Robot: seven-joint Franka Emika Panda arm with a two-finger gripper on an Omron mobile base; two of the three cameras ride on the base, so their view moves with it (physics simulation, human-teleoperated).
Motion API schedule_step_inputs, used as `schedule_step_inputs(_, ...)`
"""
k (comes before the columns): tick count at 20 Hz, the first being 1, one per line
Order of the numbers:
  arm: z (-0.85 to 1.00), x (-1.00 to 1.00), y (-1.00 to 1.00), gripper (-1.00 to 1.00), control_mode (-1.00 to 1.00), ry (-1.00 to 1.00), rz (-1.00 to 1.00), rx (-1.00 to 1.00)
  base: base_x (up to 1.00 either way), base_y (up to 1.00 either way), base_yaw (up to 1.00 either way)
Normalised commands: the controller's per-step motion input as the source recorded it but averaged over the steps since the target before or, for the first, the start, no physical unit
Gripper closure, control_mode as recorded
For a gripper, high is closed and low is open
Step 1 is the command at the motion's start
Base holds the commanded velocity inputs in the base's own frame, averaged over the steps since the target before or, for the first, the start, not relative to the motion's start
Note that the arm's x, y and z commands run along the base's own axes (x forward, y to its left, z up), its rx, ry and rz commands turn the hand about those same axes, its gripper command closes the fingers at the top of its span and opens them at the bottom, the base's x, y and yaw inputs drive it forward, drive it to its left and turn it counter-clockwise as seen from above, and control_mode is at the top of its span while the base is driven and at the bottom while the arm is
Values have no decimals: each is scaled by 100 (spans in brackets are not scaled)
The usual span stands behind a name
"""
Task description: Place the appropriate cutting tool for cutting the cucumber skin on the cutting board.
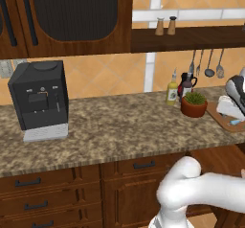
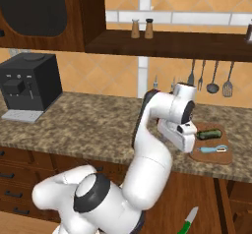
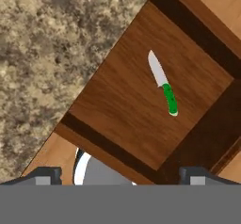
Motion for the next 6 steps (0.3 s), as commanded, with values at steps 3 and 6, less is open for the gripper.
schedule_step_inputs(3,50,-100,100,-100,-100,-23,22,-14,0,0,0)
schedule_step_inputs(6,54,-100,100,-100,-100,-23,27,-14,0,0,0)
